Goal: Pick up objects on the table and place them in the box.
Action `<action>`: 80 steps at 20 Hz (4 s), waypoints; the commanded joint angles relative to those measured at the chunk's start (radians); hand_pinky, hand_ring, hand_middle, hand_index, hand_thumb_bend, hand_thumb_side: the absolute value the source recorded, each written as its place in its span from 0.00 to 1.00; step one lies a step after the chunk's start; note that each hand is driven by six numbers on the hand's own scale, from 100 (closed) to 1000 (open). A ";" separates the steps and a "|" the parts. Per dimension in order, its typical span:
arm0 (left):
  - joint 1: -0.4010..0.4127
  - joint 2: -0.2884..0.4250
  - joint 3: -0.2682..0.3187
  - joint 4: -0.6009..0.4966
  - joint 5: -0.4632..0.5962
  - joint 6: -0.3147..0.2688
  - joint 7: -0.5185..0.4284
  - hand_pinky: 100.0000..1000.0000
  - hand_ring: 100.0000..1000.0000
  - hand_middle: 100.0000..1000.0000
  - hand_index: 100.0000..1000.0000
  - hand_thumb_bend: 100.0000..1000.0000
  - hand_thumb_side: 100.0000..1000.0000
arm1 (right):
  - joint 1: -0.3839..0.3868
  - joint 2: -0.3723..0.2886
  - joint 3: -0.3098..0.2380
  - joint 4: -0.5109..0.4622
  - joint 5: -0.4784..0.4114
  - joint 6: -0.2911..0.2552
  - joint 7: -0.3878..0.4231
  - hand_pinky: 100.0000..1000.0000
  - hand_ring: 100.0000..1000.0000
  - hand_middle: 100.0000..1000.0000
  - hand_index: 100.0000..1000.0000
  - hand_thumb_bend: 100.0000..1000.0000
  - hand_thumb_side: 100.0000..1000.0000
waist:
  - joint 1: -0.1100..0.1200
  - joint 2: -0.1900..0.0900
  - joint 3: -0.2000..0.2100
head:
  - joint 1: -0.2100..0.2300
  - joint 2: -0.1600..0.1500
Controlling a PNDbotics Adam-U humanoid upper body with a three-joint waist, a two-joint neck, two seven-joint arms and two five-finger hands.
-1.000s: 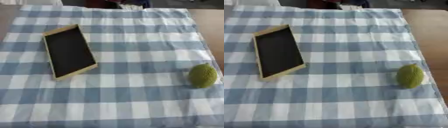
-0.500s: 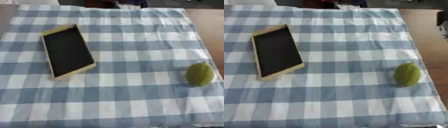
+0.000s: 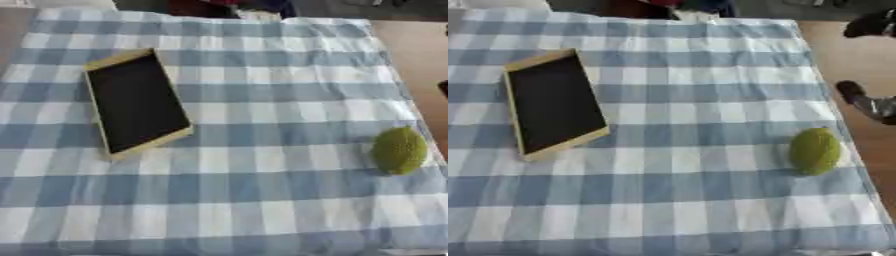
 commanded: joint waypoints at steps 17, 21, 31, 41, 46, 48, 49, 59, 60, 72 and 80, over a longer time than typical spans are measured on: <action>-0.008 0.032 0.001 -0.018 0.003 0.003 -0.012 0.63 0.46 0.70 0.83 0.00 0.44 | 0.024 -0.040 0.065 0.047 -0.018 -0.084 0.326 0.86 0.85 0.82 0.89 0.41 0.18 | 0.001 -0.012 0.003 | -0.017 -0.001; -0.007 0.030 0.002 -0.018 0.003 0.003 -0.013 0.63 0.46 0.70 0.83 0.00 0.44 | 0.021 -0.026 0.065 0.076 -0.028 -0.069 0.397 0.86 0.85 0.83 0.89 0.41 0.12 | 0.003 -0.012 0.005 | -0.019 -0.005; -0.007 0.019 0.002 -0.018 0.007 0.007 -0.016 0.63 0.46 0.70 0.83 0.00 0.45 | -0.013 0.024 0.075 0.162 -0.004 -0.046 0.432 0.85 0.84 0.83 0.91 0.41 0.09 | 0.008 -0.007 0.014 | -0.025 -0.008; -0.008 0.010 0.001 -0.018 0.011 0.006 -0.019 0.63 0.46 0.71 0.83 0.00 0.45 | -0.055 0.084 0.077 0.297 0.089 -0.039 0.362 0.84 0.82 0.81 0.91 0.40 0.06 | 0.017 -0.001 0.021 | -0.028 -0.015; -0.008 0.006 0.002 -0.018 0.012 0.006 -0.021 0.63 0.46 0.71 0.83 0.00 0.45 | -0.065 0.096 0.081 0.342 0.135 -0.039 0.354 0.83 0.81 0.79 0.90 0.39 0.04 | 0.018 0.000 0.022 | -0.030 -0.016; -0.007 0.005 0.002 -0.018 0.013 0.006 -0.022 0.63 0.46 0.71 0.83 0.00 0.45 | -0.069 0.101 0.085 0.358 0.146 -0.041 0.356 0.83 0.81 0.78 0.90 0.39 0.04 | 0.019 0.001 0.024 | -0.030 -0.017; -0.007 0.004 0.002 -0.018 0.013 0.006 -0.022 0.63 0.46 0.71 0.83 0.00 0.45 | -0.072 0.105 0.088 0.363 0.149 -0.043 0.358 0.83 0.81 0.78 0.90 0.39 0.03 | 0.019 0.001 0.024 | -0.031 -0.017; -0.007 0.001 0.003 -0.018 0.014 0.006 -0.022 0.63 0.46 0.71 0.83 0.00 0.45 | -0.085 0.125 0.092 0.373 0.118 -0.056 0.315 0.78 0.70 0.54 0.65 0.22 0.00 | 0.021 0.003 0.026 | -0.031 -0.017; -0.007 0.001 0.003 -0.018 0.014 0.006 -0.022 0.63 0.46 0.71 0.83 0.00 0.45 | -0.084 0.125 0.090 0.368 0.105 -0.057 0.300 0.77 0.68 0.52 0.63 0.18 0.00 | 0.021 0.002 0.025 | -0.030 -0.017; -0.007 0.003 0.006 -0.018 0.011 0.009 -0.019 0.63 0.46 0.71 0.83 0.00 0.45 | -0.082 0.106 0.023 0.236 -0.057 -0.059 0.237 0.73 0.59 0.47 0.58 0.01 0.00 | 0.014 -0.004 0.019 | -0.022 -0.016; -0.011 0.005 -0.002 -0.018 0.016 0.010 -0.024 0.63 0.46 0.71 0.83 0.00 0.45 | -0.286 0.077 0.075 0.096 -0.121 -0.051 0.247 0.70 0.56 0.47 0.58 0.00 0.00 | 0.010 -0.010 0.038 | -0.039 -0.012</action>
